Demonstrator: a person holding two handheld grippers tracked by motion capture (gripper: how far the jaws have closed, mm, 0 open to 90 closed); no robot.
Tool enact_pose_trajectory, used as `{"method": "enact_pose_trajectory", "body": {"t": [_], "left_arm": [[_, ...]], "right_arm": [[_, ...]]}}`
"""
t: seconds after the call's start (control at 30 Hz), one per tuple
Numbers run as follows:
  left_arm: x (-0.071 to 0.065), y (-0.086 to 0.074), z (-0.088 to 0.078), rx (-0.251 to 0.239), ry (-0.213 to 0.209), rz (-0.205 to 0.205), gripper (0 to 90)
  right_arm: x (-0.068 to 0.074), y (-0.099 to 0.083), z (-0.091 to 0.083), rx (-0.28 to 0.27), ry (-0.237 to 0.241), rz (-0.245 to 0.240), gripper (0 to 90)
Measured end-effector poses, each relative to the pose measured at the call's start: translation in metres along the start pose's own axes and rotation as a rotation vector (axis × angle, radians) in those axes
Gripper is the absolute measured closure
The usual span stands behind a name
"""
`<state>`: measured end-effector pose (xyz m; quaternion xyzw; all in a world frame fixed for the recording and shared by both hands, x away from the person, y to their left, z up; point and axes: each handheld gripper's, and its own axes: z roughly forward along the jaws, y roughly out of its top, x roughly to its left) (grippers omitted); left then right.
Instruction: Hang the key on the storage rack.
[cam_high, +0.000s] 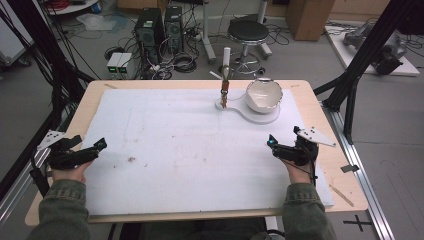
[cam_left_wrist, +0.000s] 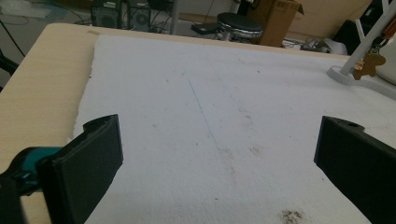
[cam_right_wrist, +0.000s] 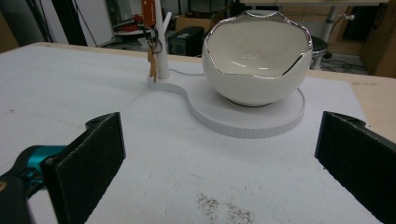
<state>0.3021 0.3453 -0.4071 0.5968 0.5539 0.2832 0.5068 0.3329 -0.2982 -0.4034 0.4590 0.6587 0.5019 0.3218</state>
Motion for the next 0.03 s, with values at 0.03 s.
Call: {"method": "enact_pose_trajectory", "body": {"t": [0.03], "left_arm": [[0.0001,0.0001,-0.0001,-0.002,0.000,-0.001,1.7]], "right_arm": [[-0.0003,-0.0001,0.0002,-0.001,0.000,-0.017,0.7]]}}
